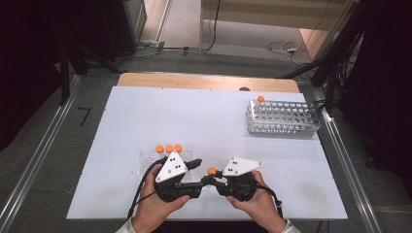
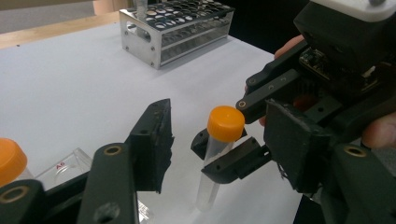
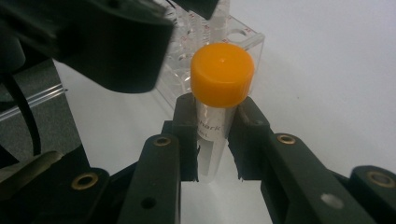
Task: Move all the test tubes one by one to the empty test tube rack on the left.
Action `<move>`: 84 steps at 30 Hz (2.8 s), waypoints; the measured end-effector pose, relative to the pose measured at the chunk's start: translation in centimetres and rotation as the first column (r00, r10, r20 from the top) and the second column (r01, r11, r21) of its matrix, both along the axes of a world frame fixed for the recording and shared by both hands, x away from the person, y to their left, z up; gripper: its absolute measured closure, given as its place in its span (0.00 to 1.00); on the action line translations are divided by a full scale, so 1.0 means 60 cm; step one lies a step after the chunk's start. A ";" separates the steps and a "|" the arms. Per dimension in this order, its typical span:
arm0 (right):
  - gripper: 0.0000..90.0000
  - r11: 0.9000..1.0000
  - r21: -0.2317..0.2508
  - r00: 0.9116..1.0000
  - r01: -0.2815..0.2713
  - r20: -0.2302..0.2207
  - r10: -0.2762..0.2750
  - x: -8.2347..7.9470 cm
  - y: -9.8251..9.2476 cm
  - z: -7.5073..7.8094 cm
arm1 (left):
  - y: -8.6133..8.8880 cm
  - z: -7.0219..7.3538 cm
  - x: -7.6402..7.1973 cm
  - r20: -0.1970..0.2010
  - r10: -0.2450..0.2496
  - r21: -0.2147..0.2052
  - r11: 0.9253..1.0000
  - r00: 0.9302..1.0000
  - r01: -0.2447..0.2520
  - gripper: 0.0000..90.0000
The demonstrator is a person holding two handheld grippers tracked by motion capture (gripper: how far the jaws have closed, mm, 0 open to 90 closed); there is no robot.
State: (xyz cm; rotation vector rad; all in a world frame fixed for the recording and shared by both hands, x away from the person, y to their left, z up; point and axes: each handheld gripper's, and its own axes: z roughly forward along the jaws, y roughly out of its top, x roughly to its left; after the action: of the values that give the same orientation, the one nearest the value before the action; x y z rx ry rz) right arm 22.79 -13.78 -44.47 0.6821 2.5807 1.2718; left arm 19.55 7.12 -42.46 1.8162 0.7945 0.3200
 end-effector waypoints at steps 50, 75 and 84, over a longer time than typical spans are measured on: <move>0.34 0.998 0.069 0.999 -0.001 -0.038 0.003 -0.001 -0.011 0.002 | 0.038 0.044 -0.009 0.009 0.015 -0.045 0.999 1.000 -0.015 0.78; 0.34 0.998 0.062 0.998 0.034 -0.053 -0.031 0.009 -0.024 -0.004 | 0.136 0.083 0.004 0.003 0.147 -0.074 0.987 0.989 -0.146 0.78; 0.34 0.997 0.062 0.998 0.040 -0.054 -0.036 0.010 -0.026 -0.005 | 0.171 0.082 0.009 0.017 0.222 -0.063 0.973 0.975 -0.221 0.78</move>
State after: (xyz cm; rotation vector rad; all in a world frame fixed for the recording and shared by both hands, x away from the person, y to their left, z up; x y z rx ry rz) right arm 23.41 -15.34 -44.75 0.7829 2.5653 1.3466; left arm 20.08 17.37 -37.54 1.6664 0.9825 0.4559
